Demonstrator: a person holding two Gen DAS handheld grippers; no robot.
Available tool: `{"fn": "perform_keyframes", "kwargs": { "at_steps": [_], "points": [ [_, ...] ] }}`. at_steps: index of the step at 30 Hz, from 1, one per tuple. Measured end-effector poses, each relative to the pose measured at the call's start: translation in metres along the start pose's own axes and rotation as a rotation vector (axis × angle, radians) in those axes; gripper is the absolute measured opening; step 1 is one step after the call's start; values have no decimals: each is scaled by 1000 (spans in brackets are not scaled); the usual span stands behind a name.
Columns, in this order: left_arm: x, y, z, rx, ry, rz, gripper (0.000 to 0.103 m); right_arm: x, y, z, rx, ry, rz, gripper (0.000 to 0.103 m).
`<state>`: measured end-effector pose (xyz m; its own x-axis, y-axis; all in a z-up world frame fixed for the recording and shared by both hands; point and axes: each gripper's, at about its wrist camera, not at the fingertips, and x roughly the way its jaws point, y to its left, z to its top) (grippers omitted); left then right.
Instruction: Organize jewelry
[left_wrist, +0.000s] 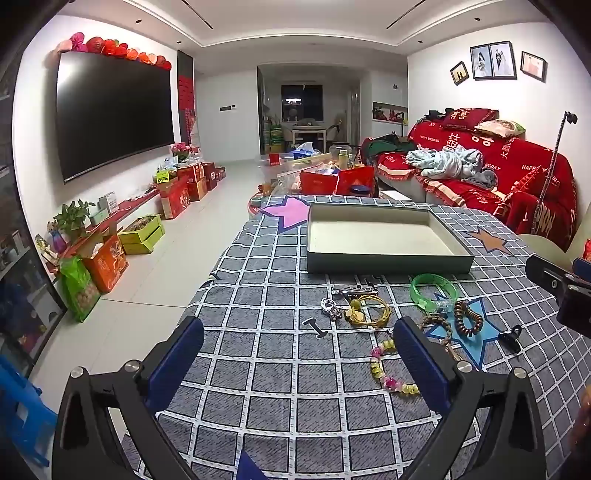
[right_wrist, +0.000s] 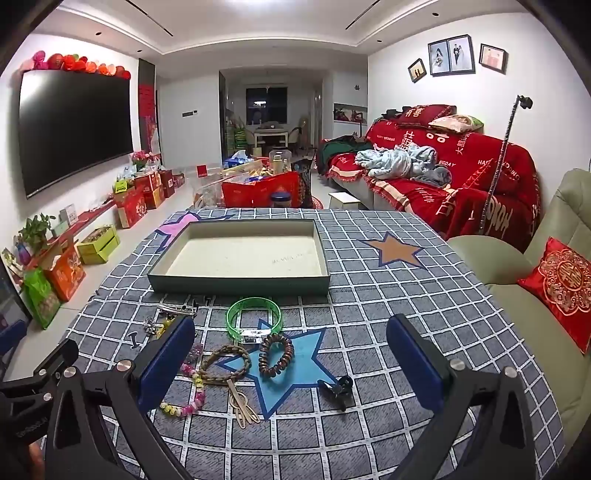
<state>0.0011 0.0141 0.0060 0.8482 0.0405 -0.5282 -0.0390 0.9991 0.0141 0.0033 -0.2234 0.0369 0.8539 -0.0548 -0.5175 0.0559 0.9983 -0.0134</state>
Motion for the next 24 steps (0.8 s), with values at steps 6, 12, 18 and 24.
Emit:
{"fn": "perform_keyframes", "kwargs": {
  "at_steps": [6, 12, 18, 24],
  "points": [
    [-1, -3, 0, 5, -8, -2, 103, 0, 0, 0, 1, 1, 3, 103],
    [-3, -4, 1, 3, -9, -2, 103, 0, 1, 0, 2, -1, 0, 103],
    [-4, -3, 3, -4, -9, -2, 103, 1, -1, -1, 2, -1, 1, 103],
    [-4, -2, 3, -2, -10, -2, 103, 1, 0, -1, 0, 0, 0, 103]
  ]
}}
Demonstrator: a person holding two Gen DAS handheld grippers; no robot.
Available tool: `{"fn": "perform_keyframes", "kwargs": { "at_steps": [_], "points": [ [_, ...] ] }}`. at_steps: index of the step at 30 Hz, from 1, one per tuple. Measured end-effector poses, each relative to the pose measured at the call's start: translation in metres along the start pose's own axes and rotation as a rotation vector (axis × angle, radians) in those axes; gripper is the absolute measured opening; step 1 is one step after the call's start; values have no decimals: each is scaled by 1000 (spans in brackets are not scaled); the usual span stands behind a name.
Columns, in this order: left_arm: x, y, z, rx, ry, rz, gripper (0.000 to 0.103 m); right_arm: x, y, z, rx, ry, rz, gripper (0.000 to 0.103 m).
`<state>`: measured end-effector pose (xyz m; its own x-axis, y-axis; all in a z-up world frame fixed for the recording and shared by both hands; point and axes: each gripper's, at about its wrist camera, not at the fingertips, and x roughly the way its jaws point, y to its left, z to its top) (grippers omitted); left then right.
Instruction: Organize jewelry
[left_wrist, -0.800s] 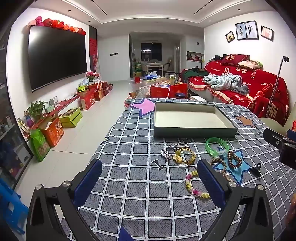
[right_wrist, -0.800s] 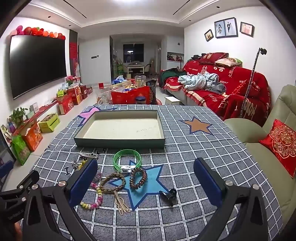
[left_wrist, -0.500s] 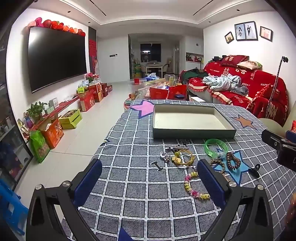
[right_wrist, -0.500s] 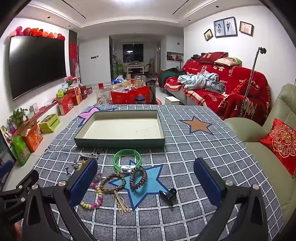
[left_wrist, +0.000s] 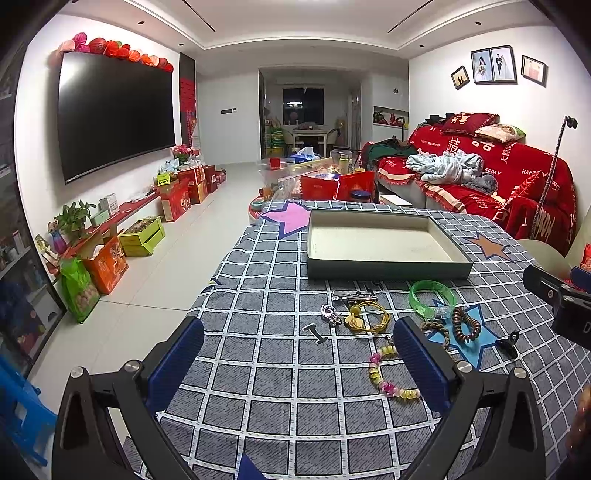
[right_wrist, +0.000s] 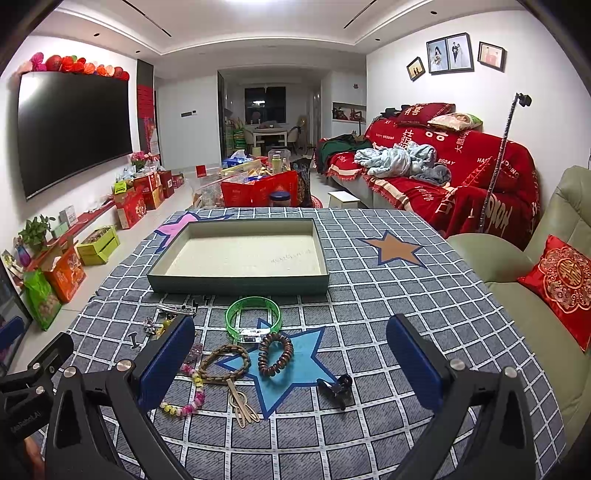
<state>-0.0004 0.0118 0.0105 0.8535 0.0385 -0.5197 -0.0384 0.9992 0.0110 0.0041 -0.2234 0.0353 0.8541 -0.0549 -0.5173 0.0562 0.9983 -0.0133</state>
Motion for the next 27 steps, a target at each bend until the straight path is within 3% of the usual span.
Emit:
{"fn": "perform_keyframes", "kwargs": {
  "at_steps": [27],
  "points": [
    [-1, 2, 1, -2, 1, 0, 103, 0, -4, -1, 3, -1, -3, 103]
  ]
}}
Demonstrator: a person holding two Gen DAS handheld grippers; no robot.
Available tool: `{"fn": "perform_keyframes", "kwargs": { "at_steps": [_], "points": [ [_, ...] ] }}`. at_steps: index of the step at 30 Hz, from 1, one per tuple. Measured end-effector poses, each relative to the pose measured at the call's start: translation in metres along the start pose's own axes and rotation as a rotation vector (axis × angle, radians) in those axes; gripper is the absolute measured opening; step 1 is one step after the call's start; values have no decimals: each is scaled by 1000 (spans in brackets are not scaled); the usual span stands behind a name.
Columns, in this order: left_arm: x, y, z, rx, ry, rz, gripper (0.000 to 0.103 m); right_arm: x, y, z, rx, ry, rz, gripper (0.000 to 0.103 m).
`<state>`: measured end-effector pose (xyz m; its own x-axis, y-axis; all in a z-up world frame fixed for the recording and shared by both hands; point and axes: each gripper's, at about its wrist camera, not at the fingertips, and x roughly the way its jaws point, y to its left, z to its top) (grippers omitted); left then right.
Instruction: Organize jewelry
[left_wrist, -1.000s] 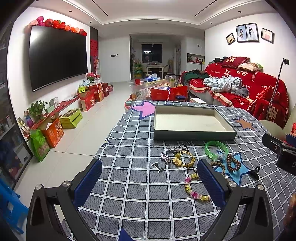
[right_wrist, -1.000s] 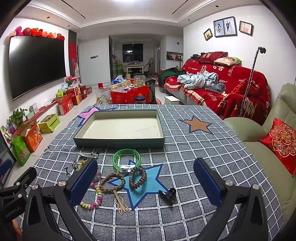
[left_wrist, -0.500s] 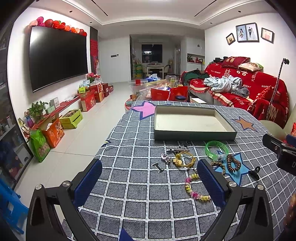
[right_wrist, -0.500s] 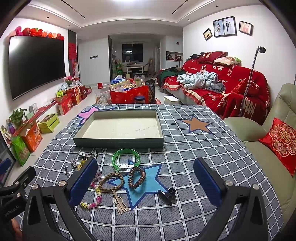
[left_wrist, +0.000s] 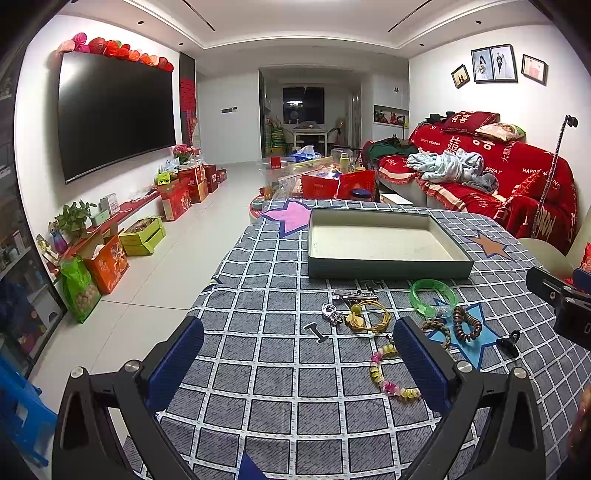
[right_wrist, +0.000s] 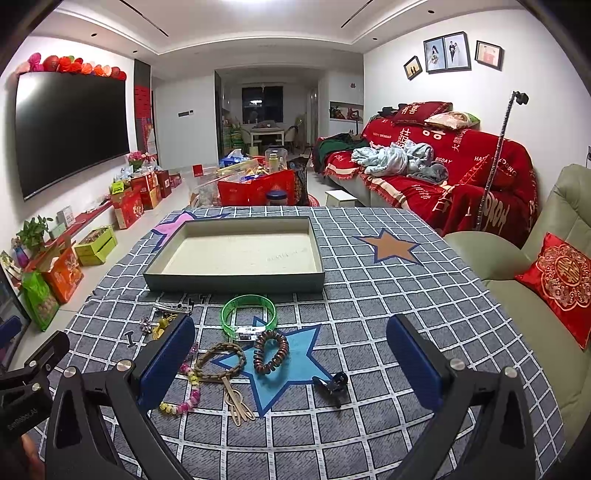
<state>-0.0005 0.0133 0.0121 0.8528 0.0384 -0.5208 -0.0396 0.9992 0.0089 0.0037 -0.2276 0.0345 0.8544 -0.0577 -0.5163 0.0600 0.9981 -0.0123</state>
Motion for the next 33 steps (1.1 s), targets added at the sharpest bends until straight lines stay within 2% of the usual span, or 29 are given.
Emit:
{"fn": "perform_keyframes", "kwargs": {
  "at_steps": [33],
  "points": [
    [1, 3, -3, -5, 8, 1, 103, -3, -3, -4, 4, -7, 1, 103]
  ]
}}
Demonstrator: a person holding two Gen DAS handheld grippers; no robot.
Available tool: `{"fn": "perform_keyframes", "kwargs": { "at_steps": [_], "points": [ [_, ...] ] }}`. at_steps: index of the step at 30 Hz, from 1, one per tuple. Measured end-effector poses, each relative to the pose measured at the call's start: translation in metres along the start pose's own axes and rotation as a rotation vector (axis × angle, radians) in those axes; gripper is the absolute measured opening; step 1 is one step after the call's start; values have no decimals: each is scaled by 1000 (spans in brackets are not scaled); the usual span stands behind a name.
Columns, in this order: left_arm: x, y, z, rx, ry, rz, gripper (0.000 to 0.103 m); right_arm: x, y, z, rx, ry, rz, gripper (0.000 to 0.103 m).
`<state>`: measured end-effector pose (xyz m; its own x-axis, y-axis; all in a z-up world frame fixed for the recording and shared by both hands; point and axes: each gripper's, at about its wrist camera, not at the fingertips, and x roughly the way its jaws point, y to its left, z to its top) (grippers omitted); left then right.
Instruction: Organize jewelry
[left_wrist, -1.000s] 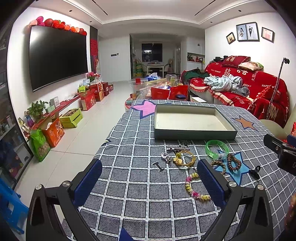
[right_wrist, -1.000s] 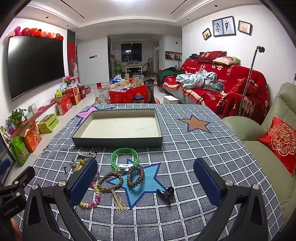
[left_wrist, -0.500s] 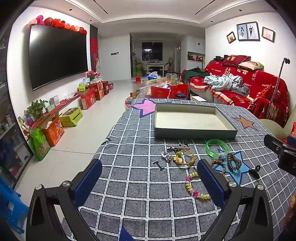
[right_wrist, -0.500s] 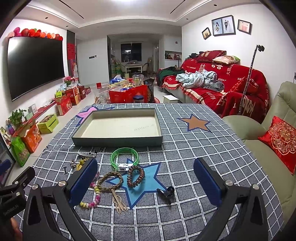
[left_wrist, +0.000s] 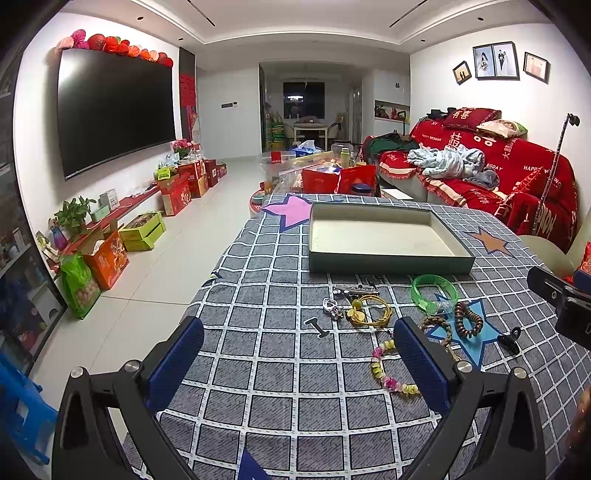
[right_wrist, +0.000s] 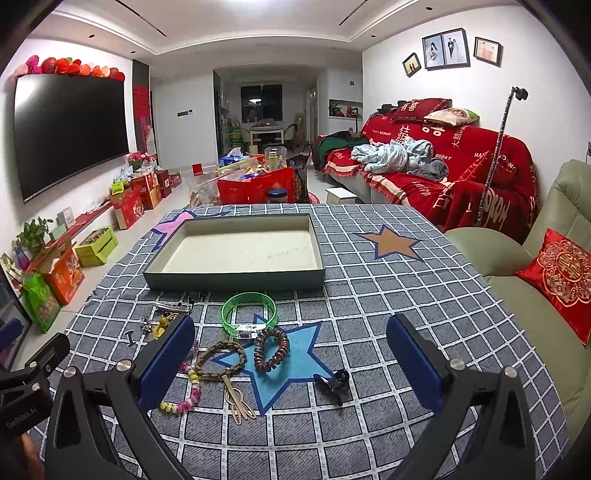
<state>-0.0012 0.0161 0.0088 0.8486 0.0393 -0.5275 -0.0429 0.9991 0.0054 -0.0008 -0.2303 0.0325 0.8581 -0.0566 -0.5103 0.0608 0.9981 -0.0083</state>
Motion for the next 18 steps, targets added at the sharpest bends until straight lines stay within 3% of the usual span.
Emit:
{"fn": "perform_keyframes", "kwargs": {
  "at_steps": [18],
  "points": [
    [0, 2, -12, -1, 22, 1, 103, 14, 10, -10, 15, 13, 1, 103]
  ]
}}
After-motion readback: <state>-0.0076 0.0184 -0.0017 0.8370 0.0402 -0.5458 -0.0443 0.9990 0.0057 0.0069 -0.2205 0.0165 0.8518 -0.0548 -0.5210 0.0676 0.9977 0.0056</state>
